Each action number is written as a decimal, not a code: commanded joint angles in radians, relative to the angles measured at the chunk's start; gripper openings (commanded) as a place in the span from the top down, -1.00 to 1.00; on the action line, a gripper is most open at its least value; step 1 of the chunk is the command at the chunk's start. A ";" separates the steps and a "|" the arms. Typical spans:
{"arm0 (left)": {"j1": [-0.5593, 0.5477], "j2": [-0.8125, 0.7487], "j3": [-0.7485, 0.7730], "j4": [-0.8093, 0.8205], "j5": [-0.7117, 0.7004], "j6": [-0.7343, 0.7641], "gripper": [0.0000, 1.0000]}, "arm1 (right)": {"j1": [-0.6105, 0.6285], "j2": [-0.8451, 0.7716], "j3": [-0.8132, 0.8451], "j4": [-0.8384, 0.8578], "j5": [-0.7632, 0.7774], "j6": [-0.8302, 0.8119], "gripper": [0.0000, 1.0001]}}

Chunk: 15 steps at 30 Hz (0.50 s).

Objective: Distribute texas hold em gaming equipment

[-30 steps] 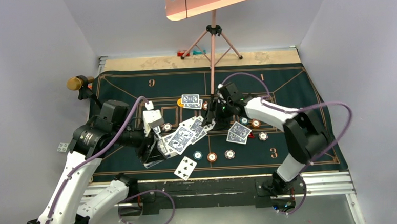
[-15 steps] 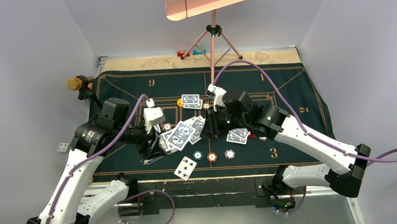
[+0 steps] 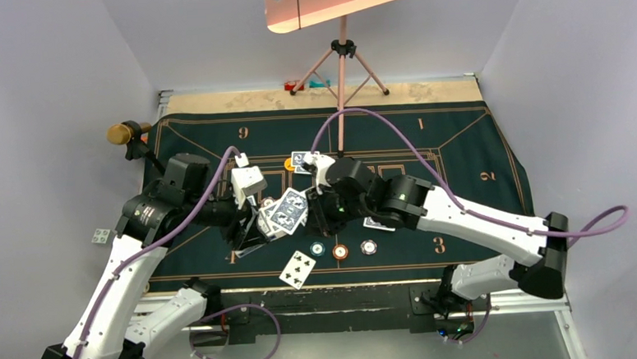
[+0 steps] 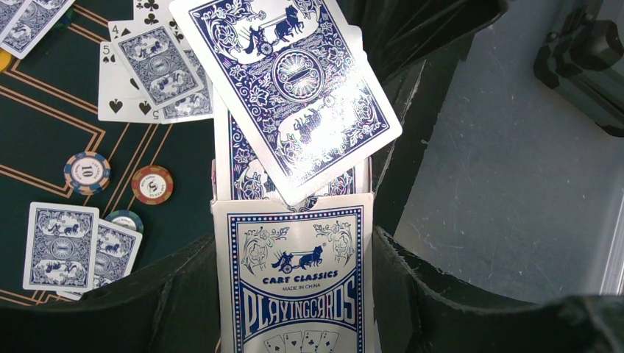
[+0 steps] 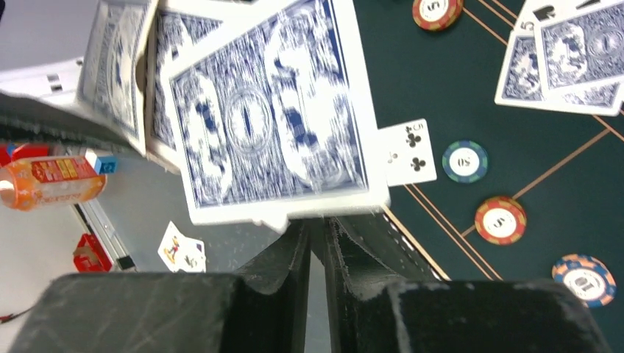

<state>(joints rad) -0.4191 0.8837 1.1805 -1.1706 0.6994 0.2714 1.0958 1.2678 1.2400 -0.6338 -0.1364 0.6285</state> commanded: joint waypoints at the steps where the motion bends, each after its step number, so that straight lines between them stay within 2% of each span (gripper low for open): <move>1: 0.007 -0.004 0.004 0.029 0.014 -0.011 1.00 | 0.020 0.055 0.082 0.096 0.033 0.030 0.70; 6: 0.008 -0.005 -0.005 0.035 0.013 -0.010 1.00 | 0.022 0.081 0.095 0.163 0.021 0.067 0.72; 10: 0.008 -0.010 -0.019 0.044 0.014 -0.012 1.00 | 0.022 0.087 0.086 0.197 0.013 0.106 0.65; 15: 0.008 -0.008 -0.024 0.052 0.015 -0.011 1.00 | 0.025 0.084 0.076 0.170 -0.002 0.108 0.32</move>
<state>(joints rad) -0.4191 0.8814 1.1610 -1.1690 0.6983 0.2714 1.1122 1.3609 1.2808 -0.5079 -0.1215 0.7170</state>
